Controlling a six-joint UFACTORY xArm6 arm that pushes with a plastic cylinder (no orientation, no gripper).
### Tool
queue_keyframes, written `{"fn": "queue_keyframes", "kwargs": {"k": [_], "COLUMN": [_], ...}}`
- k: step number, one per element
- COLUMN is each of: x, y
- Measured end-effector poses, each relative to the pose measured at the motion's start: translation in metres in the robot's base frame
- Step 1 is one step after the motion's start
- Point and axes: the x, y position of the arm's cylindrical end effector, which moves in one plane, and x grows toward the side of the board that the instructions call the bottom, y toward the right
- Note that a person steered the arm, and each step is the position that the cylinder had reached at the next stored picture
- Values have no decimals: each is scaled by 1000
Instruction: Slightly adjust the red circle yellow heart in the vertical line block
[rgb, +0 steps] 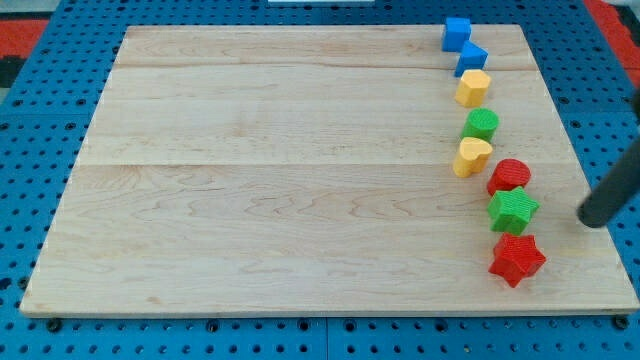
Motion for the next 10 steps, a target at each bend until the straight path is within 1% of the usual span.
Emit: {"fn": "queue_keyframes", "kwargs": {"k": [1, 2, 3, 4, 5, 6, 8, 9, 10], "x": [-1, -1, 1, -16, -35, -51, -53, -54, -74], "y": [-35, -49, -46, 14, 13, -23, -78, -66, -47]}}
